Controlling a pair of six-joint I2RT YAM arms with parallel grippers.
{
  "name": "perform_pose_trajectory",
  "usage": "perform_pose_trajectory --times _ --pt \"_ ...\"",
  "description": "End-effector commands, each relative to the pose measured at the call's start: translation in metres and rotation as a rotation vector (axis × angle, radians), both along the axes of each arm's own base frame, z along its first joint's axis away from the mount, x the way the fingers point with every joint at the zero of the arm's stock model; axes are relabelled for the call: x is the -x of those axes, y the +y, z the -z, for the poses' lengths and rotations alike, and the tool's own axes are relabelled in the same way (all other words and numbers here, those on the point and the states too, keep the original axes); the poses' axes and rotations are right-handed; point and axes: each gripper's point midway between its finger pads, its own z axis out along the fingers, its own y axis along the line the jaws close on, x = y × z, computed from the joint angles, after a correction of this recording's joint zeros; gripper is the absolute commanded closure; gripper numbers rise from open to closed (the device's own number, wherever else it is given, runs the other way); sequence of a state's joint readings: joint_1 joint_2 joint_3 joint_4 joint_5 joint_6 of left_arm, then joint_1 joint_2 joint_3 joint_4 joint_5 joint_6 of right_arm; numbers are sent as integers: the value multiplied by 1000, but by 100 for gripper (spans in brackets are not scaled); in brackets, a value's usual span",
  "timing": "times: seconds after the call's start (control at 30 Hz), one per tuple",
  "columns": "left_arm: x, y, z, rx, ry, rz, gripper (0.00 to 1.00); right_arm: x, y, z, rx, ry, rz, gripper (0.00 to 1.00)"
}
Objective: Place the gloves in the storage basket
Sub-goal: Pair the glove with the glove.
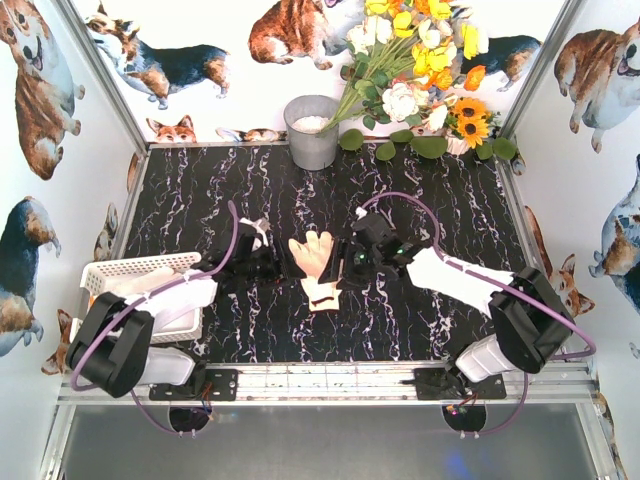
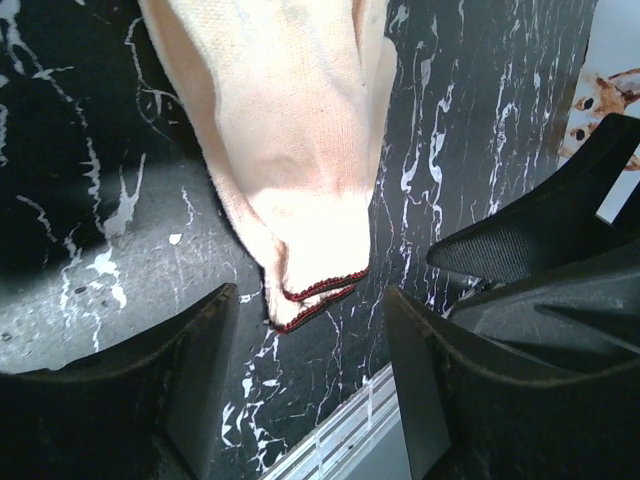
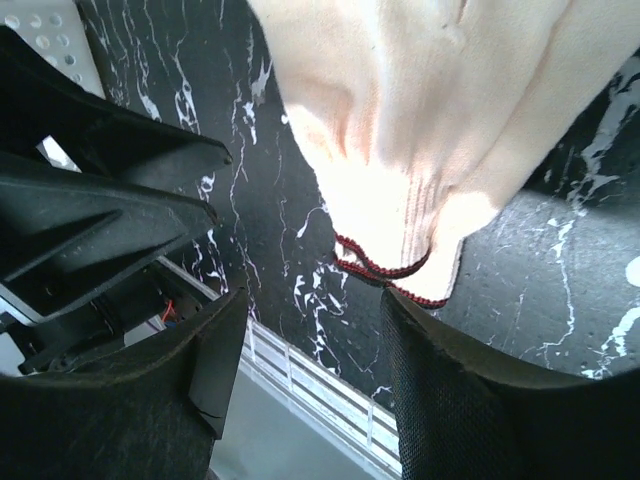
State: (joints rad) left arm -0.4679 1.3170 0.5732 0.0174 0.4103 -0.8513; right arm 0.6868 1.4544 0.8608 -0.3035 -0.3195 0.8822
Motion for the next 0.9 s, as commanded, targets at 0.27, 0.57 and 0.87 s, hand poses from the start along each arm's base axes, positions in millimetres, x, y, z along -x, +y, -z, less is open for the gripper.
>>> perform_pose_trajectory --times 0.27,0.57,0.87 --pt "-4 -22 10 39 18 20 61 -27 -3 17 -61 9 69 54" --pt "-5 -26 22 34 44 24 64 -25 -4 39 -36 47 60 57" --pt "-9 -31 29 45 57 29 70 -23 0 49 -46 78 45 60"
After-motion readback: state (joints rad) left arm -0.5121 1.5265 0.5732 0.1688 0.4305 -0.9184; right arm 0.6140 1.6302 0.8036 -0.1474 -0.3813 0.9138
